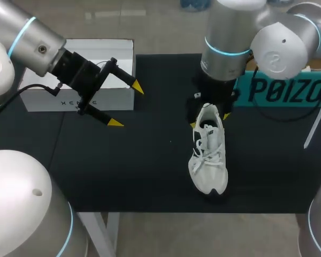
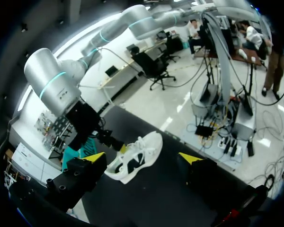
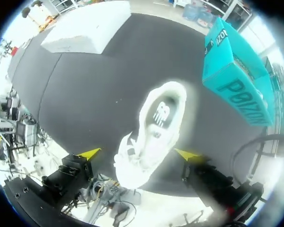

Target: Take the shoe out of the shoebox, open the shoe tongue, remove and reinsert the insole, then place the shoe into the shoebox

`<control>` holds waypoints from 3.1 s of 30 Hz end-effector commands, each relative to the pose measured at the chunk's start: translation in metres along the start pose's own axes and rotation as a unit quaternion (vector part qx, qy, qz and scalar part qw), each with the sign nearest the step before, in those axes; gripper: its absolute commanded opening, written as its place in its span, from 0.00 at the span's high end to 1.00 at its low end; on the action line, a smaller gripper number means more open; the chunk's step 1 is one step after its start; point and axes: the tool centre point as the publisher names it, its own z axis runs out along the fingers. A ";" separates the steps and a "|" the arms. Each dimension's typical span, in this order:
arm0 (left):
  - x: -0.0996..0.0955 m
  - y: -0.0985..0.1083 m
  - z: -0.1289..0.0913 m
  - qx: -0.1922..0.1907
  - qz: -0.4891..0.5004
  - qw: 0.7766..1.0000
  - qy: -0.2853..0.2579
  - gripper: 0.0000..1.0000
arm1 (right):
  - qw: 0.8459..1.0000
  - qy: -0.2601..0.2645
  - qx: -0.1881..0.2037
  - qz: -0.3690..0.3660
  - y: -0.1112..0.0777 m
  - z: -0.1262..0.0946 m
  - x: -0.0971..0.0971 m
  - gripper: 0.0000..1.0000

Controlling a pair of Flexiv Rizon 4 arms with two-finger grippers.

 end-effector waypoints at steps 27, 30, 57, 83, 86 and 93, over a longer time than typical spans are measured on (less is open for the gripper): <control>0.000 0.000 0.000 -0.001 0.000 1.000 0.001 0.00 | 0.893 -0.066 -0.003 -0.446 0.005 -0.004 -0.025 0.00; 0.000 0.000 0.000 -0.001 0.000 1.000 0.001 0.00 | 0.897 -0.069 0.003 -0.437 0.018 0.000 -0.037 0.00; 0.000 0.000 0.000 -0.001 0.000 1.000 0.001 0.00 | 0.871 -0.013 -0.007 -0.491 0.075 0.041 -0.070 0.00; 0.000 0.000 0.000 -0.001 0.000 1.000 0.001 0.00 | 0.872 -0.016 -0.008 -0.489 0.123 0.079 -0.093 0.00; 0.000 0.000 0.000 -0.001 0.000 1.000 0.001 0.00 | 0.872 -0.016 -0.004 -0.489 0.126 0.086 -0.099 0.00; 0.000 0.000 0.000 -0.001 0.000 1.000 0.001 0.00 | 0.871 -0.012 0.001 -0.492 0.126 0.094 -0.102 0.00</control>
